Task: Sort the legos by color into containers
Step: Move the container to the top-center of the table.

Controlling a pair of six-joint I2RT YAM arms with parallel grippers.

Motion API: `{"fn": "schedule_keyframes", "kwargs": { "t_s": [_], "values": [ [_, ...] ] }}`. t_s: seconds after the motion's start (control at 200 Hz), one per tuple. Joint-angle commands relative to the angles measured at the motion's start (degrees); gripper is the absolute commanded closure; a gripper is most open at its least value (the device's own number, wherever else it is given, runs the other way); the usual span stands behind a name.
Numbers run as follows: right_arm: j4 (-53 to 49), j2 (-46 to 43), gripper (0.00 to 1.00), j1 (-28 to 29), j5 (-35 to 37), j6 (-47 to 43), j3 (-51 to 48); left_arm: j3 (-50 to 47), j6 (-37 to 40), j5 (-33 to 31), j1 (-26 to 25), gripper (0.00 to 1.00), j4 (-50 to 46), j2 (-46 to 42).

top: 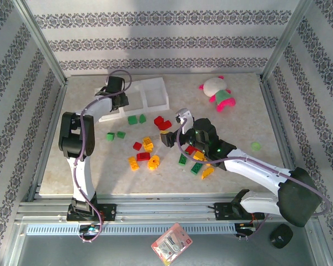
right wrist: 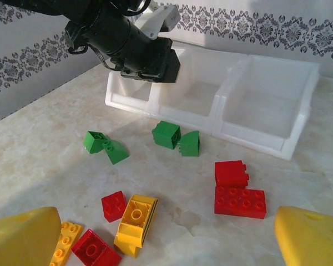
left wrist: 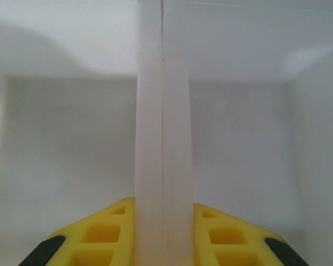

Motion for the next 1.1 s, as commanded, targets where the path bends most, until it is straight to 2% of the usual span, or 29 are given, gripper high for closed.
{"fn": "schedule_keyframes", "kwargs": {
  "t_s": [0.0,0.225,0.415,0.844,1.099],
  "values": [
    [1.41,-1.07,0.02,0.67,-0.21,1.0,-1.48,-3.17,2.04,6.51,-3.34,0.9,-3.62,-2.03],
    [2.05,-0.92,0.02,0.76,-0.1,1.46,-1.95,-7.91,1.42,6.45,-6.86,0.9,-6.99,-5.71],
    [2.79,0.28,0.02,0.76,-0.54,1.62,-1.47,-11.89,-0.58,6.43,-8.57,0.89,-5.46,-8.9],
    [3.37,0.9,0.02,0.91,-0.05,2.08,-1.48,3.9,-0.97,3.96,-8.49,0.88,-9.64,3.44],
    [3.25,0.1,0.02,0.74,1.15,2.41,-2.39,5.24,-5.08,5.21,-9.2,0.86,-10.73,3.49]
  ]
}}
